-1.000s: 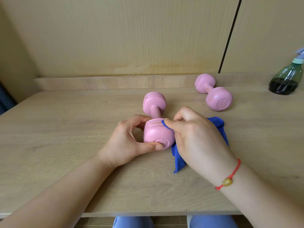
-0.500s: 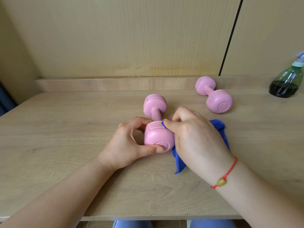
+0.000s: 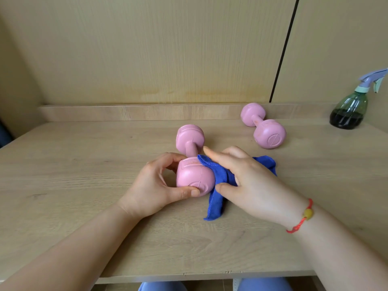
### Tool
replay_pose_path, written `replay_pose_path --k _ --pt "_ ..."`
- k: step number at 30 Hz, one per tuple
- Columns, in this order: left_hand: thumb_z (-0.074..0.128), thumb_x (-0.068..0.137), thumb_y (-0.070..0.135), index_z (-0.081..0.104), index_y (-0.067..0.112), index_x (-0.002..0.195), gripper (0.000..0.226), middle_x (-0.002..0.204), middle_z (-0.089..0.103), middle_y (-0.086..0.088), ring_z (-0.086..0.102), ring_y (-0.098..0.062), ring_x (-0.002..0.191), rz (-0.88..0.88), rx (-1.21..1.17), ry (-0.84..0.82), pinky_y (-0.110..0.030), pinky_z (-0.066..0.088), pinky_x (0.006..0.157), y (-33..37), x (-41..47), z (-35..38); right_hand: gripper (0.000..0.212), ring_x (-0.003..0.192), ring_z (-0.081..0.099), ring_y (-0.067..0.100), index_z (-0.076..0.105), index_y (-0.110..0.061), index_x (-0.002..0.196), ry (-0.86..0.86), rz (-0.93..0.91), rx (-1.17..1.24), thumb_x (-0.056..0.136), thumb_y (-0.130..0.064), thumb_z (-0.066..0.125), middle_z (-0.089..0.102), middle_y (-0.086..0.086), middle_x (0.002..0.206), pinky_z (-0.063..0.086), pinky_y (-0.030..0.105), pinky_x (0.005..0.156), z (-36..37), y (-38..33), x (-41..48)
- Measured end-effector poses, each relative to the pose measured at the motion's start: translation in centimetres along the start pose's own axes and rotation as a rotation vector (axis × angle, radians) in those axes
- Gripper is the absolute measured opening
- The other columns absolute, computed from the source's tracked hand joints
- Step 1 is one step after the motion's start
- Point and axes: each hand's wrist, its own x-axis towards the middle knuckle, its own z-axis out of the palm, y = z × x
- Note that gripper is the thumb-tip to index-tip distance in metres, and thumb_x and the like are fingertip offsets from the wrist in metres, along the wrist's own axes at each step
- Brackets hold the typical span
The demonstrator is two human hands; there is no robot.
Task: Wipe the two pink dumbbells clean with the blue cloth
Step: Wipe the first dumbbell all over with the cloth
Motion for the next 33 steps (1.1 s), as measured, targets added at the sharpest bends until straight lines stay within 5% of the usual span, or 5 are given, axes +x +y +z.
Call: replay_pose_path --k 5,12,18,25,33 --pt "0.085 0.051 0.054 0.066 0.035 0.105 0.060 0.101 0.068 0.017 0.063 -0.006 0.096 -0.018 -0.004 0.000 -0.009 0.043 0.082 0.2 -0.1 0.0 0.068 0.100 0.056 -0.005 0.049 -0.039 0.124 0.245 0.190 0.331 0.068 -0.024 0.086 0.052 -0.023 0.114 0.045 0.016 0.088 2.6 1.0 0.2" --pt "0.095 0.052 0.036 0.066 0.032 0.107 0.062 0.103 0.069 0.015 0.064 -0.004 0.097 -0.048 -0.008 0.004 -0.010 0.046 0.082 0.0 0.0 -0.1 0.027 0.075 0.059 0.016 0.062 -0.010 0.078 0.141 0.335 0.653 0.067 -0.027 0.080 0.065 0.011 0.076 0.047 0.036 0.075 2.1 3.5 -0.2" --pt "0.095 0.051 0.037 0.066 0.032 0.107 0.062 0.105 0.070 0.011 0.064 -0.003 0.098 -0.033 -0.022 -0.001 -0.009 0.045 0.083 0.0 0.0 -0.1 0.011 0.090 0.065 0.027 0.065 -0.003 0.099 0.273 0.406 1.070 0.094 -0.010 0.058 0.069 0.015 0.092 0.051 0.043 0.085 -0.6 3.6 0.8" --pt "0.092 0.055 0.037 0.067 0.032 0.109 0.060 0.105 0.069 0.008 0.064 -0.011 0.100 -0.020 -0.011 0.004 -0.016 0.048 0.087 -0.4 0.0 -0.1 0.034 0.066 0.039 0.015 0.052 0.011 0.085 0.514 0.204 0.710 0.090 -0.019 0.066 0.043 0.006 0.066 0.034 0.032 0.062 -1.1 1.7 3.9" --pt "0.093 0.056 0.037 0.066 0.032 0.108 0.059 0.100 0.068 0.018 0.064 -0.003 0.097 -0.032 0.043 0.024 -0.010 0.045 0.082 0.0 -0.2 0.1 0.028 0.050 0.038 0.013 0.049 -0.019 0.068 0.476 0.024 0.087 0.092 -0.028 0.062 0.044 -0.008 0.048 0.030 0.032 0.051 1.5 -0.2 1.8"
